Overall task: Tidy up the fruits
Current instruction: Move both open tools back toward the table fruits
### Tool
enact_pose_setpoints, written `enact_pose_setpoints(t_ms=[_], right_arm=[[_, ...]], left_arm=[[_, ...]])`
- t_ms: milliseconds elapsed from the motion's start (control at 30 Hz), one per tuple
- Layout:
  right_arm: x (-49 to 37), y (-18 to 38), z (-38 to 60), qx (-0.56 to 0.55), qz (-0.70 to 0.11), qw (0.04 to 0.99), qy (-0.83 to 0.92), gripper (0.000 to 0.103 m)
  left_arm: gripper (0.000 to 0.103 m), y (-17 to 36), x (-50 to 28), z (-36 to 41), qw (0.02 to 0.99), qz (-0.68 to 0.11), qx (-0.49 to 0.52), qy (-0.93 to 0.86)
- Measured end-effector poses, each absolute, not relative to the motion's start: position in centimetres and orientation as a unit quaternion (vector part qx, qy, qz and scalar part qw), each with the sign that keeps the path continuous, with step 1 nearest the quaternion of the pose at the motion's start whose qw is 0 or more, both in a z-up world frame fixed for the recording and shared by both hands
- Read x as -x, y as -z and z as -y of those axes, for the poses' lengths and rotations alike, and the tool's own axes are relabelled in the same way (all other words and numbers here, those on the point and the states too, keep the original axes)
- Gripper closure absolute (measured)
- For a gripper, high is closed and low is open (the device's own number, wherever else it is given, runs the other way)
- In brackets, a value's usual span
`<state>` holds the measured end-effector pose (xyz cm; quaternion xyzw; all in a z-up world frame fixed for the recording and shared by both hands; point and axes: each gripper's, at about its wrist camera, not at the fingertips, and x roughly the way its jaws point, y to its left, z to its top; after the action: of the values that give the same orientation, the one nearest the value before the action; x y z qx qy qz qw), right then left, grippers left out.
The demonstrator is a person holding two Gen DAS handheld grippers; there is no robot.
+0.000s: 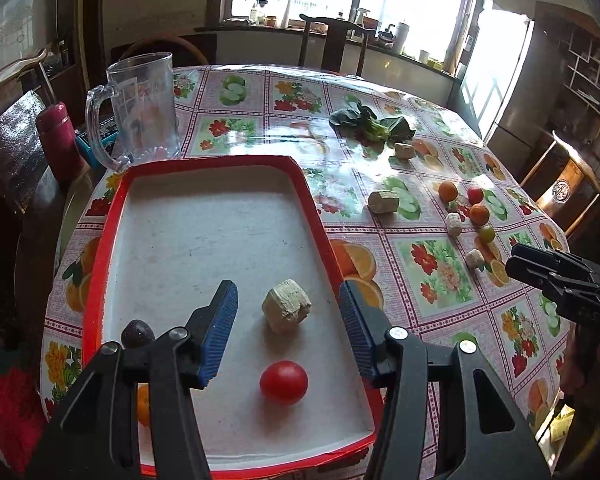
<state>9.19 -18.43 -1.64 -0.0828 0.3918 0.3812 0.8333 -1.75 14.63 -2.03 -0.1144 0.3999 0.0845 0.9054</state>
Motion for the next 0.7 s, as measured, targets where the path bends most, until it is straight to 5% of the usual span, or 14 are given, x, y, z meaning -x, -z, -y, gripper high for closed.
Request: enact_pose_setpoints(t_ms=[700], right_arm=[[-11.3, 2.7, 23.0, 0.065, -0.408, 0.847, -0.333, 0.055]], left_arm=[[0.051, 2.2, -2.0, -10.2, 0.905, -0.412, 0.099, -0.022]])
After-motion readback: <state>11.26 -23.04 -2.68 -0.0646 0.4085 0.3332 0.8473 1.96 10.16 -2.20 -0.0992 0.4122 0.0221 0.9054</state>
